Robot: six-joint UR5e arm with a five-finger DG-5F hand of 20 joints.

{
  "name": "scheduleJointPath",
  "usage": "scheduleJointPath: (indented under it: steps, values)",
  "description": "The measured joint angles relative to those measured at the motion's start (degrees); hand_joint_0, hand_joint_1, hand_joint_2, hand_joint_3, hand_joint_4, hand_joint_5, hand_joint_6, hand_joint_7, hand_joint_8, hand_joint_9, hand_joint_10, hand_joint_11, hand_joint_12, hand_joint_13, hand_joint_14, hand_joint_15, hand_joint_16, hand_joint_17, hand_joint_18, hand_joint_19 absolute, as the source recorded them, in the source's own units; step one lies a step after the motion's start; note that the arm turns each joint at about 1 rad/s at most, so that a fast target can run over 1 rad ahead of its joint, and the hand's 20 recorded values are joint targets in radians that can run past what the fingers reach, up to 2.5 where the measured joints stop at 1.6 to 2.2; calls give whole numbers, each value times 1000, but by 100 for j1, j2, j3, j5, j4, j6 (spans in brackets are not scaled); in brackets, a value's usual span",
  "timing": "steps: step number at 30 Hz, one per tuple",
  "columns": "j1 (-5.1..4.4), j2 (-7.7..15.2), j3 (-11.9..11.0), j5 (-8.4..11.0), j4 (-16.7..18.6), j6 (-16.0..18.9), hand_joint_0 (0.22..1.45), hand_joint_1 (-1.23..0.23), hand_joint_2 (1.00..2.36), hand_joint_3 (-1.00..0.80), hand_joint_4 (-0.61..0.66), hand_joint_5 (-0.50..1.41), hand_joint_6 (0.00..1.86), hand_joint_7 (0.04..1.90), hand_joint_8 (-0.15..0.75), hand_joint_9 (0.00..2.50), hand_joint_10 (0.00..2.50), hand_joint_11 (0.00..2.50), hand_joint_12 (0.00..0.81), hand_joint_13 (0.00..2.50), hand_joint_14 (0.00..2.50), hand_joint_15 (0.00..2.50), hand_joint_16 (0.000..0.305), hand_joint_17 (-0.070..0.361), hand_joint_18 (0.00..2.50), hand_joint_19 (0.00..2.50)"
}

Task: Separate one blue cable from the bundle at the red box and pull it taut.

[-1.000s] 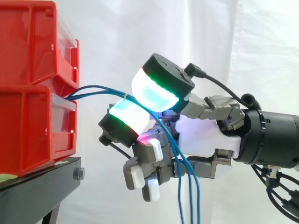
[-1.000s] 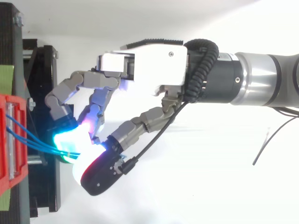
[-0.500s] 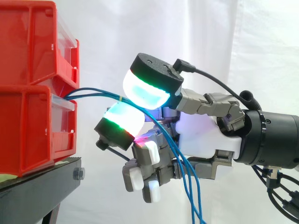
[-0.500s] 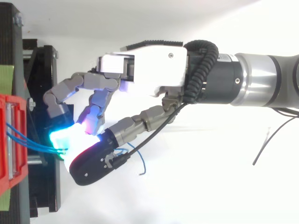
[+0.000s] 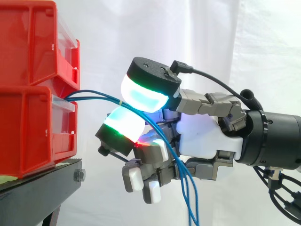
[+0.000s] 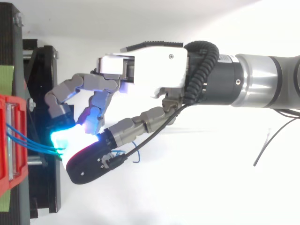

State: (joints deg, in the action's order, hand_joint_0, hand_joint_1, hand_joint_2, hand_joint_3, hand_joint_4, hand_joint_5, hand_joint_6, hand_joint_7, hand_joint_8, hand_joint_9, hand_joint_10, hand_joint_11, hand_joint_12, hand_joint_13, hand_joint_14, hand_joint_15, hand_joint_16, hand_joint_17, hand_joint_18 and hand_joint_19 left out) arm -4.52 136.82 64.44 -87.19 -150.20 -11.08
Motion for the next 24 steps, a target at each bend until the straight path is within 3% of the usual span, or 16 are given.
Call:
scheduleJointPath:
  steps: [7,9,14,20,24]
  values:
    - [-11,1,-1,35,2,1,582,-389,1014,-110,230,-116,852,1408,394,1296,20,995,428,990,18,637,59,134,1004,744]
    - [-13,0,-1,40,2,2,565,-381,1018,-229,207,-128,842,1396,349,1255,22,1000,391,951,22,669,50,113,918,806]
    - [-15,0,-1,43,4,6,511,-411,1000,-500,201,-128,830,1358,372,1247,21,986,416,969,19,660,55,123,945,777]
    - [-19,0,-2,44,2,3,450,-572,1000,-500,216,-126,830,1337,388,1261,20,977,436,997,18,643,60,136,1004,727]
    - [-20,0,-2,44,0,5,482,-711,1000,-500,214,-134,836,1357,369,1234,20,1014,416,990,20,662,55,124,990,720]
